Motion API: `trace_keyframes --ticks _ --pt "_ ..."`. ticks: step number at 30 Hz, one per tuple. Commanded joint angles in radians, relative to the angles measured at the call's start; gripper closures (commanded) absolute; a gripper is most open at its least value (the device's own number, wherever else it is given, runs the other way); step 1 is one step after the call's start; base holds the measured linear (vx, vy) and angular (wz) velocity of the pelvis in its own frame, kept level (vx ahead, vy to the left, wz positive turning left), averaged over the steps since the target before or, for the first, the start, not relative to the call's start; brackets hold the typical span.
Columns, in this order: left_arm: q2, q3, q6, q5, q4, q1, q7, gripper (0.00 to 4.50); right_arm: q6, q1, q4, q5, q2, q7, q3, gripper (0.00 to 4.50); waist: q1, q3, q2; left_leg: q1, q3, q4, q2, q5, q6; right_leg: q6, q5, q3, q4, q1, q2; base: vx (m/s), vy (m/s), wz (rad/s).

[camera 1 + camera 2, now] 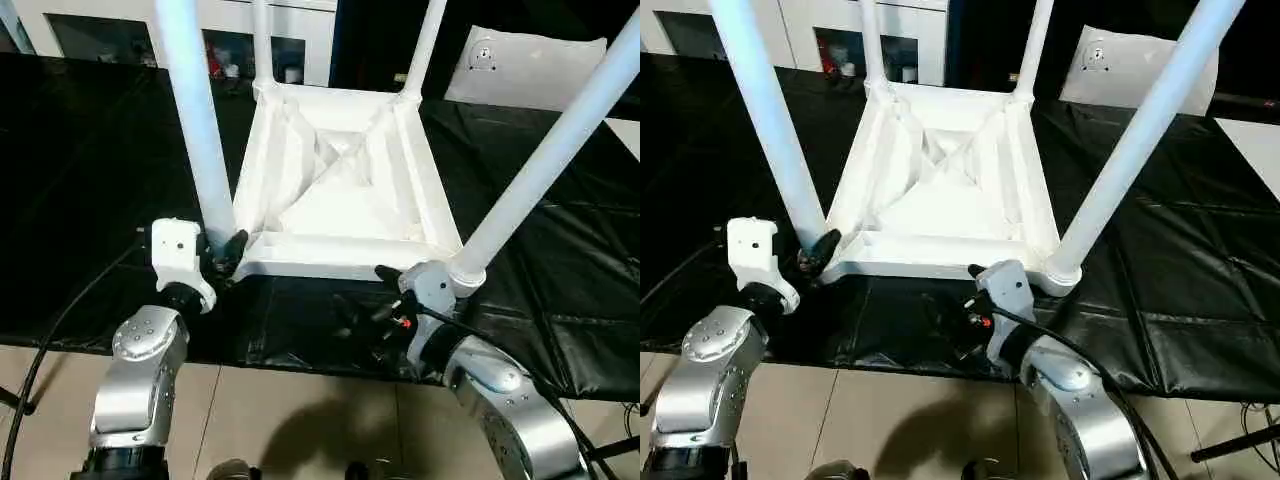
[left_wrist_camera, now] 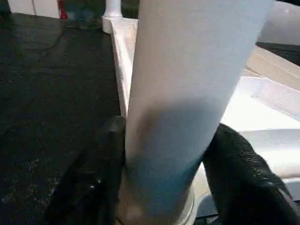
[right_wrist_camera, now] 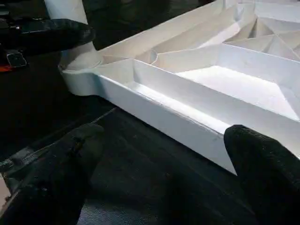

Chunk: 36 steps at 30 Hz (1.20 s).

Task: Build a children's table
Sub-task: Flip table

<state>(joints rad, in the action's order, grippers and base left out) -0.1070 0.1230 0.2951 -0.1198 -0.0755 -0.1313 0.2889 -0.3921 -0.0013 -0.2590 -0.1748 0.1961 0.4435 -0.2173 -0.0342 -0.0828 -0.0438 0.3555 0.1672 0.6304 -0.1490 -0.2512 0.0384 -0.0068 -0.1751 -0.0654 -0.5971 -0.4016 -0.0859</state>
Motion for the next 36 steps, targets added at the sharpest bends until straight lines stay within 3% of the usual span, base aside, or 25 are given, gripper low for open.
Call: trace_keyframes --ticks 1,10,13,15,19,23,25,27,32,36 --pt "0.021 -0.025 0.034 -0.023 -0.001 0.015 -0.005 2.23 0.011 -0.004 0.005 0.014 0.0 -0.003 -0.005 0.0 0.004 0.047 0.013 0.002 -0.033 -0.109 -0.084 -0.164 -0.012 -0.206 -0.201 0.062 0.064 0.044 -0.072 0.0 0.0 0.0" --pt "0.108 -0.007 0.12 -0.083 -0.012 0.016 -0.07 2.39 0.026 -0.005 0.019 0.018 -0.009 -0.009 -0.018 0.0 0.004 0.046 0.011 0.005 -0.032 -0.11 -0.084 -0.156 -0.019 -0.194 -0.223 0.062 0.07 0.044 -0.072 0.0 0.0 0.0" --pt "0.206 0.072 0.193 -0.196 -0.032 0.008 -0.148 2.39 0.022 0.001 0.019 0.004 -0.026 -0.015 -0.011 0.0 0.004 0.046 0.008 0.008 -0.032 -0.109 -0.084 -0.163 -0.019 -0.194 -0.246 0.063 0.071 0.046 -0.075 0.0 0.0 0.0" --pt "0.226 0.086 0.21 -0.223 -0.038 0.009 -0.162 2.39 0.017 0.002 0.018 -0.003 -0.035 -0.02 -0.006 0.0 0.004 0.046 0.003 0.011 -0.031 -0.107 -0.08 -0.162 -0.035 -0.18 -0.299 0.063 0.077 0.045 -0.077 0.0 0.0 0.0" --pt "0.284 0.12 0.265 -0.304 -0.047 0.022 -0.178 2.39 -0.004 -0.001 0.029 -0.023 -0.069 -0.06 0.029 0.0 0.005 0.049 0.007 0.012 -0.032 -0.107 -0.075 -0.16 -0.042 -0.156 -0.368 0.061 0.081 0.041 -0.074 0.0 0.0 0.0" --pt "0.304 0.115 0.296 -0.296 -0.056 0.039 -0.175 2.39 0.003 -0.024 0.069 -0.041 -0.114 -0.129 0.099 0.0 0.007 0.055 0.013 0.008 -0.028 -0.108 -0.077 -0.138 -0.037 -0.162 -0.305 0.06 0.077 0.038 -0.065 0.0 0.0 0.0" --pt "0.323 0.12 0.325 -0.308 -0.064 0.038 -0.178 2.39 0.003 -0.047 0.097 -0.088 -0.161 -0.174 0.168 0.0 0.008 0.059 0.016 0.007 -0.028 -0.108 -0.077 -0.123 -0.035 -0.167 -0.267 0.06 0.072 0.041 -0.066 0.0 0.0 0.0" --pt "0.335 0.128 0.34 -0.354 -0.062 0.035 -0.197 2.39 0.008 -0.065 0.125 -0.136 -0.184 -0.167 0.199 0.0 0.009 0.061 0.014 0.008 -0.026 -0.106 -0.075 -0.115 -0.039 -0.165 -0.257 0.06 0.072 0.043 -0.065 0.0 0.0 0.0" --pt "0.328 0.122 0.357 -0.436 -0.053 0.03 -0.229 2.39 0.01 -0.107 0.186 -0.225 -0.239 -0.134 0.229 0.0 0.006 0.065 0.019 0.008 -0.024 -0.103 -0.073 -0.105 -0.051 -0.178 -0.259 0.059 0.07 0.043 -0.066 0.0 0.0 0.0" --pt "0.357 0.144 0.372 -0.477 -0.057 0.023 -0.24 2.39 -0.008 -0.155 0.257 -0.248 -0.286 -0.141 0.247 0.0 0.006 0.067 0.021 0.005 -0.025 -0.106 -0.075 -0.102 -0.037 -0.177 -0.269 0.056 0.07 0.041 -0.064 0.0 0.0 0.0"
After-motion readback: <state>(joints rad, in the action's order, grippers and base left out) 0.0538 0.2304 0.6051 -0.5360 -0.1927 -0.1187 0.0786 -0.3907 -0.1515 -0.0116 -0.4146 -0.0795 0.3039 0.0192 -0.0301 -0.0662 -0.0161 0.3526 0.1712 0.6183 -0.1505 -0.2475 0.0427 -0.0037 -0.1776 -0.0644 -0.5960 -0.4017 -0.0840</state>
